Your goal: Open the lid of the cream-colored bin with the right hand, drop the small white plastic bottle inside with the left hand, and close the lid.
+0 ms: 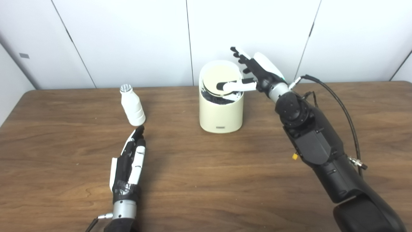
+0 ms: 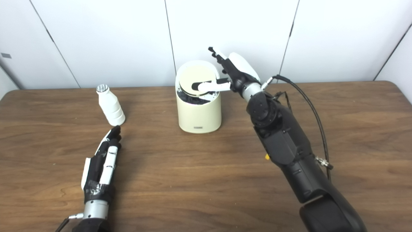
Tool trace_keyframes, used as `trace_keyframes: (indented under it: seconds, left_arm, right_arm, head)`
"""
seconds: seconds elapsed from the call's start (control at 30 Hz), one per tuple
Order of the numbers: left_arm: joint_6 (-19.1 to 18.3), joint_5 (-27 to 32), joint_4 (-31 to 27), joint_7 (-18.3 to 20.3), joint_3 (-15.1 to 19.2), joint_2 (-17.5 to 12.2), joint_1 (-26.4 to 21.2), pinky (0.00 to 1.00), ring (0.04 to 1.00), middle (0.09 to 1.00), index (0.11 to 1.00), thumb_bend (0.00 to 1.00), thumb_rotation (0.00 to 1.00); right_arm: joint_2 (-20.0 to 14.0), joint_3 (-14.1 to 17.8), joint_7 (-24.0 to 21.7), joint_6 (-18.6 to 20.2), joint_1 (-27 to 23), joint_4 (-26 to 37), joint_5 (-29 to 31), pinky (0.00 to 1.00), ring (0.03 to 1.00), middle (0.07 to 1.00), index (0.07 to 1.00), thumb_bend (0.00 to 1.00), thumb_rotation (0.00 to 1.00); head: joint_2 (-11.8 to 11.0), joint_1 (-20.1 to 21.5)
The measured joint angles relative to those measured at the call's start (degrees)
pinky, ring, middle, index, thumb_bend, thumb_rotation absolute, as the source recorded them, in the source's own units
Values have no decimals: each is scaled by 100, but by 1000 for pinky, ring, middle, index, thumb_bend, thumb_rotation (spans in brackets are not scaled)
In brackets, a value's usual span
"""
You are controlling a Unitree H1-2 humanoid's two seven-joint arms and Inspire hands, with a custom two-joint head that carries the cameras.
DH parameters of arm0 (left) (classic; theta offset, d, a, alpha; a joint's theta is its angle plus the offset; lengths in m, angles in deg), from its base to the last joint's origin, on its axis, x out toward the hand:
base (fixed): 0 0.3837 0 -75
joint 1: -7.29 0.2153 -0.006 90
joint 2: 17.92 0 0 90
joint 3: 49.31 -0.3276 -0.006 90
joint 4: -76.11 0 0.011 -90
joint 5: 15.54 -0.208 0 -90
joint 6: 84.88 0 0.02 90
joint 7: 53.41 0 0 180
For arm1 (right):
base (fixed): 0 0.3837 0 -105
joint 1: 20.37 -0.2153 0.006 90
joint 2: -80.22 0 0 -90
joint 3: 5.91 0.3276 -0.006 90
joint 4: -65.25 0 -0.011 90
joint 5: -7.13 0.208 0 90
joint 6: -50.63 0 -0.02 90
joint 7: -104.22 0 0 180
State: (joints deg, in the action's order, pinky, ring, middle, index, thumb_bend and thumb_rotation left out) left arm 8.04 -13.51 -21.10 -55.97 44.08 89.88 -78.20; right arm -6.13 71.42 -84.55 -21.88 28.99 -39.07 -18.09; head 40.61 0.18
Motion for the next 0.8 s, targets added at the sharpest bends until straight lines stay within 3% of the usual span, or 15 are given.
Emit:
trace_keyframes:
  seconds: [0.27,0.5,0.6,0.8]
  left_arm:
    - [1,-121,-2,-18,-40,-2,-1,978,968,953,885,376,685]
    - [-22,-121,-7,-22,-33,0,5,1000,975,941,886,309,609]
    - [-11,-120,-6,-23,-26,2,7,988,960,931,882,322,661]
    - [25,-61,0,-29,33,24,2,963,946,928,894,338,732]
  right_arm:
    - [-85,557,-73,190,442,760,546,856,928,956,961,500,771]
    - [-435,690,-92,426,1161,1416,588,825,905,952,953,484,761]
    - [-443,881,-82,432,1542,1733,728,731,883,944,950,475,772]
    - [-508,1115,-87,392,2295,2260,1035,833,895,927,944,473,824]
  head:
    - [-9,9]
    - [-26,-9]
    - [-26,9]
    - [-44,44]
